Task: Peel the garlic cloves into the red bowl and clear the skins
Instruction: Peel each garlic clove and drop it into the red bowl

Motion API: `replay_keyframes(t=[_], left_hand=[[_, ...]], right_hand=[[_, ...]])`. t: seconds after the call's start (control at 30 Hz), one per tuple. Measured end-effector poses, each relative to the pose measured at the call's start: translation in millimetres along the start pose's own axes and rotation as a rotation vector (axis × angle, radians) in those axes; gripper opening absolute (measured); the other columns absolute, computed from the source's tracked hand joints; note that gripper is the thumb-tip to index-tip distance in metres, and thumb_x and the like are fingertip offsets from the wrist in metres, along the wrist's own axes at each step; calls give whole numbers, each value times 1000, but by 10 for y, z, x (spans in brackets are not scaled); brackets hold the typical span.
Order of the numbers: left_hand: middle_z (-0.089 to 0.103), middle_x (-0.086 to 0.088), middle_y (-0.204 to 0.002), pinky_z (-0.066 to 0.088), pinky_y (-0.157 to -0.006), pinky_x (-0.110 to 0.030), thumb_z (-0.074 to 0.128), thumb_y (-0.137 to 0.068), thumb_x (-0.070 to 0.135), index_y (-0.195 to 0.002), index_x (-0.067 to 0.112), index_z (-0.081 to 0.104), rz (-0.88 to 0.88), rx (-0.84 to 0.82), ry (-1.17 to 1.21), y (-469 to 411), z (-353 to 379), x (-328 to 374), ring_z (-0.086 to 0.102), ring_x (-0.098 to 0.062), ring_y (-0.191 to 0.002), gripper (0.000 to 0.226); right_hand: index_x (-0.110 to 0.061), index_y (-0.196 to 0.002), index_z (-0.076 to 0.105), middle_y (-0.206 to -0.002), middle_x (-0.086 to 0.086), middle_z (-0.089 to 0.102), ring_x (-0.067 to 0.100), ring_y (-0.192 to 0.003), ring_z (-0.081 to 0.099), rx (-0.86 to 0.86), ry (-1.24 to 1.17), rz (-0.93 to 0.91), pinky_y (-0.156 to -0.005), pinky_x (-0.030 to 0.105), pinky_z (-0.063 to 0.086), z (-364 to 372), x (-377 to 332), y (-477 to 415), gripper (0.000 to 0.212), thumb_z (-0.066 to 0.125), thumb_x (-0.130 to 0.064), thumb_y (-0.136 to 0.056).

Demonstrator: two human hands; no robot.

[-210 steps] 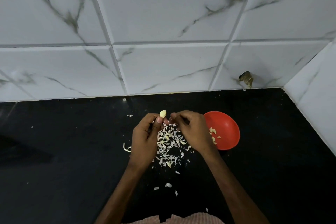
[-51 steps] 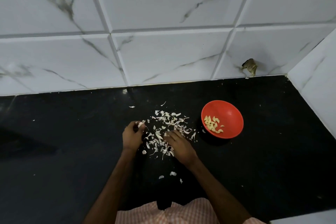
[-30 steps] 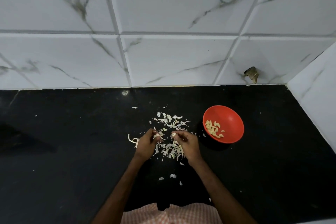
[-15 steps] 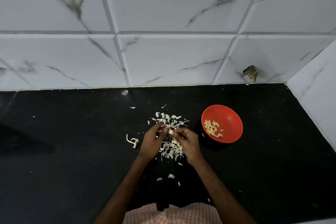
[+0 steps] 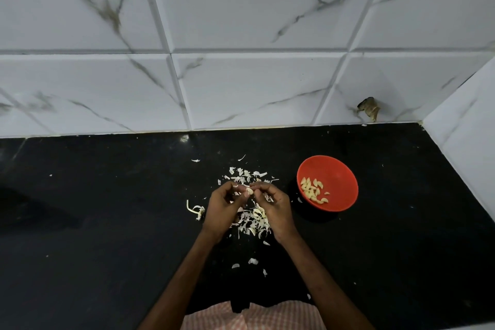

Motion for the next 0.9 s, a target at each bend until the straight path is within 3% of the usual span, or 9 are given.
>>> replay_keyframes(t=[0.07,0.23,0.33,0.43,0.53,0.67,0.77,0.9], left_hand=[[69,-14,-87,56,-48,-38,72,-93,15,-96,12,67,20,22,-10,23,-18,21,68,-20,-73,7],[73,2,-91,55,-56,-21,69,-93,8,-97,17,69,130,78,-51,49,0,97,72,-13,-80,9],[74,5,-92,58,-65,-25,68,-93,6,-96,25,70,198,101,-101,51,-19,114,72,-14,-84,19],[72,8,-97,60,-78,-36,65,-94,1,-100,23,71,291,95,-193,39,-34,140,71,-17,-93,23],[70,12,-108,56,-84,-31,61,-96,4,-107,30,68,374,73,-272,42,-26,198,68,-16,-103,29],[73,4,-99,58,-71,-20,66,-94,6,-104,32,70,282,68,-82,46,-34,168,73,-13,-90,28],[76,1,-91,63,-71,-35,75,-88,7,-97,28,72,209,90,-14,50,-61,108,75,-16,-81,23],[77,0,-93,62,-78,-43,78,-84,5,-88,9,71,204,40,-20,36,-72,89,75,-20,-88,9]], right_hand=[[-21,-94,75,-101,-8,71,11,-103,66,19,91,-59,-89,20,50,-4,-62,-9,14,71,-8,-91],[-20,-87,73,-87,-10,73,9,-89,68,31,232,-45,-81,20,52,42,-149,-5,9,70,-13,-92],[-20,-85,74,-84,-8,75,8,-83,71,12,248,-44,-75,17,53,77,-247,9,12,67,-13,-92],[-17,-85,73,-80,-7,74,10,-77,72,-15,291,-67,-72,26,58,82,-362,-7,11,67,-11,-91],[-13,-86,72,-78,-2,74,17,-72,73,-38,298,-53,-69,38,62,100,-433,-45,7,68,-8,-90],[-8,-89,72,-81,3,75,23,-76,76,-6,107,90,-69,39,64,118,-389,-26,8,66,-4,-92],[-8,-87,72,-83,4,76,23,-80,76,-17,58,154,-70,40,64,145,-374,1,10,65,-1,-92],[-5,-86,73,-78,7,75,24,-73,75,-44,100,202,-69,44,64,136,-411,-16,9,66,-4,-91]])
Point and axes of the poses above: each hand's wrist, its own y-axis away from the middle knuckle, its own z-axis out of the palm, x = y × z, the point moved 7 cm from there along -y, towards the middle knuckle
